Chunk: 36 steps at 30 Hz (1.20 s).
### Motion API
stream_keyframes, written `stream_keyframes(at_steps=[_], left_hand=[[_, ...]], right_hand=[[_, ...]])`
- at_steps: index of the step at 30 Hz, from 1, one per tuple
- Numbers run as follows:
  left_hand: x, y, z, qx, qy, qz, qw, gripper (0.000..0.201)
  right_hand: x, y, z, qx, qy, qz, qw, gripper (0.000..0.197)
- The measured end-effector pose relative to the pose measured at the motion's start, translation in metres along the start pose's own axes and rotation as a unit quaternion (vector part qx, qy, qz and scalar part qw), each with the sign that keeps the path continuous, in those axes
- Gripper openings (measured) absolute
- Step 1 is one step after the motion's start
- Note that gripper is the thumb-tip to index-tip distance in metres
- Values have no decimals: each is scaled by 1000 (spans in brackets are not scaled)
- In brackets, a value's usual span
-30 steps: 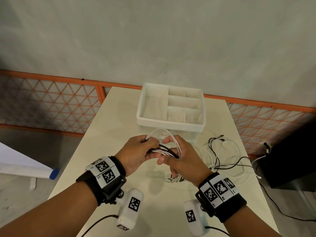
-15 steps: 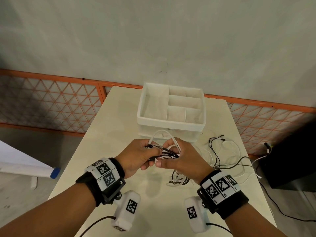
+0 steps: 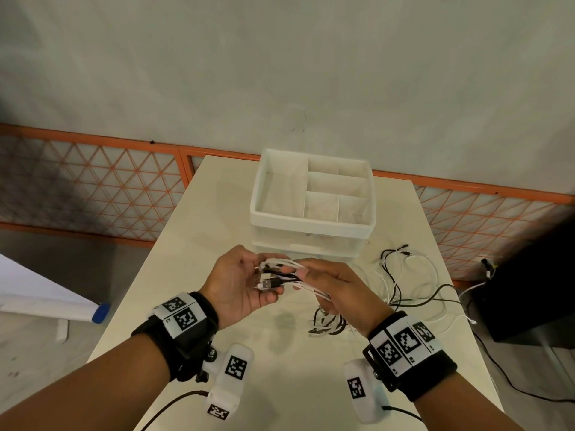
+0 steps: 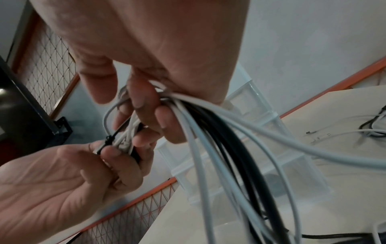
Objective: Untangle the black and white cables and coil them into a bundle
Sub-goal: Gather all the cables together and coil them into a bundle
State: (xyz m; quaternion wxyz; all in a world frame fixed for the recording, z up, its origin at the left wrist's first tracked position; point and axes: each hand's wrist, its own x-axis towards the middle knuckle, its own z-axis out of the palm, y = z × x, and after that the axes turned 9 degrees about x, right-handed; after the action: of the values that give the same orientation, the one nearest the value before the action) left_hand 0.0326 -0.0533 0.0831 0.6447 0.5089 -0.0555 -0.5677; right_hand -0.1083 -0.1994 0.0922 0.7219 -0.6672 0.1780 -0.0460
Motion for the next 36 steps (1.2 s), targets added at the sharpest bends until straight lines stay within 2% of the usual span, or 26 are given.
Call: stream_keyframes(at_steps=[2, 3, 5, 8, 11, 16, 20, 24, 28, 30, 33, 36], left_hand=[[0, 0, 4, 48, 13, 16, 999, 45], [1, 0, 6, 85, 23, 30, 996, 47], [2, -1, 10, 153, 34, 64, 986, 48], [3, -1, 10, 199, 41, 94, 975, 49], [3, -2, 10, 220, 39, 87, 971, 49], [3, -8, 13, 267, -16, 79, 960, 52], [3, -9, 12, 264, 1, 75, 962, 50], [0, -10, 14, 263, -7, 69, 962, 44], [3, -13, 15, 259, 27, 79, 962, 45], [4, -13, 17, 253, 53, 82, 962, 45], [4, -12, 19, 233, 77, 82, 966, 36], [0, -10, 20, 183, 47, 73, 979, 30]], right_hand=[[1, -2, 2, -38, 15, 13, 999, 45], [2, -3, 3, -53, 20, 18, 998, 48], [4, -4, 3, -68, 25, 21, 997, 42], [5, -8, 1, -49, 35, 34, 998, 36], [4, -11, 1, -18, 20, 40, 999, 35], [5, -8, 5, -21, -17, 48, 998, 33], [0, -13, 5, -8, -44, 67, 997, 26], [-3, -18, 5, -20, -80, 83, 993, 28], [1, -10, 4, -43, -49, 90, 994, 25], [2, -7, 4, -50, -25, 63, 996, 19], [1, -2, 5, -65, 10, 9, 998, 19], [0, 3, 3, -69, 17, -24, 997, 29]])
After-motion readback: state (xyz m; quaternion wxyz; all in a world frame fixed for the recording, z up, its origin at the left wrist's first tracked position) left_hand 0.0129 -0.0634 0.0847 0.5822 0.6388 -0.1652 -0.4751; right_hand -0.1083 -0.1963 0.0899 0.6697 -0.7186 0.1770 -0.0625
